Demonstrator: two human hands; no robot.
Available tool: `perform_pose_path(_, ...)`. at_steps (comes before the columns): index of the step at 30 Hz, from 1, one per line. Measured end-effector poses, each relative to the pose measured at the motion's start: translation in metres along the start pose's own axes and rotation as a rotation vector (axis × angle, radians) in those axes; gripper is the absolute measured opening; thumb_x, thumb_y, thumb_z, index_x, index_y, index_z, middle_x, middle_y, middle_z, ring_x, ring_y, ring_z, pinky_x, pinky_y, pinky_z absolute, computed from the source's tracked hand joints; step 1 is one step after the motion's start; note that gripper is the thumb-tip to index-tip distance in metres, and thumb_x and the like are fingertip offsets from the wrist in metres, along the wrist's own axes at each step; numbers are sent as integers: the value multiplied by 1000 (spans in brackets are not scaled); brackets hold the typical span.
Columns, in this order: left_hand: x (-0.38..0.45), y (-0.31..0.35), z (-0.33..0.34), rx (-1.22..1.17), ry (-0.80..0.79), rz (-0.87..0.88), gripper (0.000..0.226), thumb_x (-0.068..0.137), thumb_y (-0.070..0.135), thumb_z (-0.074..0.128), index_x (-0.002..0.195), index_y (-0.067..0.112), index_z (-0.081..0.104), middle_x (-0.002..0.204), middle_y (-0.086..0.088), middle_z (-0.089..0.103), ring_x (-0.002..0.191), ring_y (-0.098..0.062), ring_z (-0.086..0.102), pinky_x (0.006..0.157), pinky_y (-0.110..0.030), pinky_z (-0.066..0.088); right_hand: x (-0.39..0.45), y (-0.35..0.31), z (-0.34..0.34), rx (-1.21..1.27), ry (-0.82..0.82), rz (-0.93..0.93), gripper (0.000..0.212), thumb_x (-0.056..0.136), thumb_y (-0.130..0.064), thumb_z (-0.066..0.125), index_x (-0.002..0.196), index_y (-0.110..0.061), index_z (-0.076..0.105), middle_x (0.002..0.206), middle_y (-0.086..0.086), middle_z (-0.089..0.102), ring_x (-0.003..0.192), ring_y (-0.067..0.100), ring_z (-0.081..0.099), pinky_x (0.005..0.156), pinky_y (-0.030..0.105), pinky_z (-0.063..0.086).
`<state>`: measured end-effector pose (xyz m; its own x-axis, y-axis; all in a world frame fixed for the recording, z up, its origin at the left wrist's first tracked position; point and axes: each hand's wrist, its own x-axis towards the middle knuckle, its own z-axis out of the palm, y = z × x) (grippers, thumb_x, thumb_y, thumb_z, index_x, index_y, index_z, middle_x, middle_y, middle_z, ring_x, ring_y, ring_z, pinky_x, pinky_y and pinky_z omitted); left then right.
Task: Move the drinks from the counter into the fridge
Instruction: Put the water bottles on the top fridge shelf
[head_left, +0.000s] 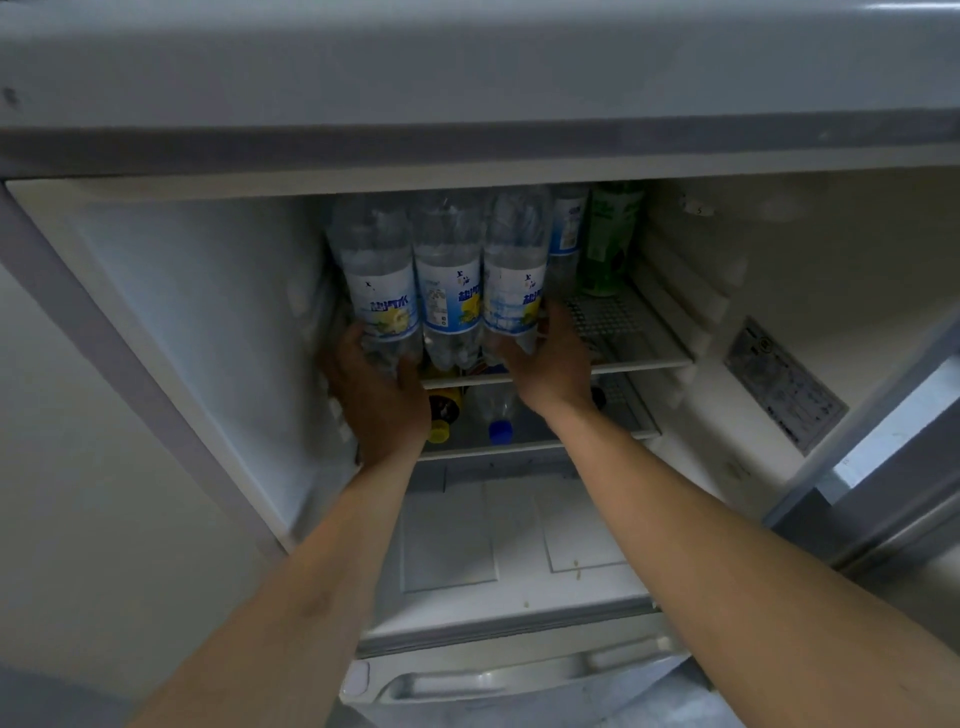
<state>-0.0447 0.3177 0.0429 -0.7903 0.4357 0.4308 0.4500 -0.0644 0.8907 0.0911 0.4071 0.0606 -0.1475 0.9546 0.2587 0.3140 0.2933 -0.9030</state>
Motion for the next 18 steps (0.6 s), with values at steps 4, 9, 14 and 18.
perform_pose_path(4,-12,-7,-8,-46,-32,-13,56,85,3,68,135,16,48,132,0,42,117,-23,56,98,-43,51,-12,4,-4,-36,81,-60,45,87,-30,73,127,-21,54,119,-4,63,104,10,59,79,23,45)
perform_pose_path(9,-49,-6,-17,-45,-70,-77,53,88,9,66,136,18,45,134,-1,43,111,-18,56,93,-24,50,-49,20,-19,-26,179,-81,39,88,-22,70,125,-21,56,114,-6,62,101,13,60,79,25,47)
perform_pose_path(14,-110,-3,-14,-47,-199,36,49,89,8,66,133,9,45,127,-11,49,103,-16,54,86,-17,48,-106,59,-56,-82,143,40,36,90,-26,68,123,-21,57,108,-1,64,95,17,62,80,29,52)
perform_pose_path(18,-185,2,-6,-20,-393,51,48,88,8,66,130,17,45,121,2,47,95,-7,52,74,-13,47,-182,101,-102,-115,161,192,28,91,-27,67,118,-24,60,99,-7,65,87,10,62,76,19,48)
